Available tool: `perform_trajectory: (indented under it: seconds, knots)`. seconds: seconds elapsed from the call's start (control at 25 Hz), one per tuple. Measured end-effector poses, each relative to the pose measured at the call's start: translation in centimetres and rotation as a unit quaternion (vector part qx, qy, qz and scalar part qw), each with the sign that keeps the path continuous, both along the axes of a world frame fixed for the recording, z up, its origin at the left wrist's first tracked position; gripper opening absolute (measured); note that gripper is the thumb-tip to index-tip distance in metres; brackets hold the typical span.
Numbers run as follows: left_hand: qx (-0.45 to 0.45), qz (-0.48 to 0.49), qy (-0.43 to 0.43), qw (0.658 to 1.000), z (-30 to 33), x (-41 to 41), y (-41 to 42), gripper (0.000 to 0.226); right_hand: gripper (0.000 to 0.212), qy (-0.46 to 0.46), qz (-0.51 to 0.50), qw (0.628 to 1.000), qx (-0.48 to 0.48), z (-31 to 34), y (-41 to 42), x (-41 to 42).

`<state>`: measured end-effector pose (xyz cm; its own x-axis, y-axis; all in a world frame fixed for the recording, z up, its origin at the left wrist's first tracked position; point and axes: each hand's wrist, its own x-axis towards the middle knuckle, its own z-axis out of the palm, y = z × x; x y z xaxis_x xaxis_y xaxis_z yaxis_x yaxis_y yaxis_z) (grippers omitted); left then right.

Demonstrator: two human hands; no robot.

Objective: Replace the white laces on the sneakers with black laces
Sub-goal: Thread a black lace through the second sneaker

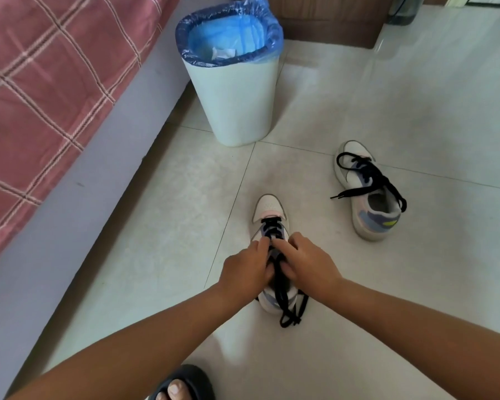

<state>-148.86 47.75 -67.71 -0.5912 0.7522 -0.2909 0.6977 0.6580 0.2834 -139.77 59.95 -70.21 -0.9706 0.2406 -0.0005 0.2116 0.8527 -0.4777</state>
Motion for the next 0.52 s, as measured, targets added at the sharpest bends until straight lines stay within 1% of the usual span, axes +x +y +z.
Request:
perform_trajectory:
  seconds: [0.04,0.12,0.16,0.24,0.32,0.36,0.4,0.44,0.52]
  knots:
    - [0.017,0.002,-0.002,1.000,-0.3,0.2,0.5,0.032,0.029,0.007,0.007,1.000,-0.019,0.2,0.4,-0.3]
    - [0.051,0.010,0.016,0.999,-0.4,0.0,0.6,0.028,0.021,0.013,-0.011,0.996,-0.092,0.5,0.9,-0.7]
    - [0.085,-0.003,0.045,0.995,-0.5,-0.2,0.5,0.026,0.017,0.029,-0.024,0.992,-0.124,0.6,1.1,-0.9]
    - [0.182,-0.016,0.058,0.982,-0.8,-0.9,0.0,0.021,0.009,0.046,-0.039,0.983,-0.172,0.9,1.3,-1.0]
    - [0.231,-0.015,-0.021,0.972,-0.3,-1.5,-0.5,0.015,0.004,0.044,-0.039,0.972,-0.226,1.9,1.7,-0.8]
    - [0.240,-0.011,-0.069,0.968,0.0,-1.6,-0.9,0.017,0.005,0.041,-0.042,0.965,-0.254,2.8,1.9,-0.8]
    - [0.254,-0.004,-0.099,0.962,0.4,-1.6,-1.2,0.020,0.006,0.041,-0.051,0.956,-0.285,3.6,2.3,-0.7]
    - [0.272,0.005,-0.111,0.956,1.1,-1.5,-1.6,0.023,0.010,0.047,-0.063,0.945,-0.318,4.8,2.6,-0.5]
    - [0.316,0.040,-0.139,0.938,3.2,-1.6,-2.1,0.013,0.018,0.069,-0.084,0.917,-0.384,7.1,3.3,-0.1]
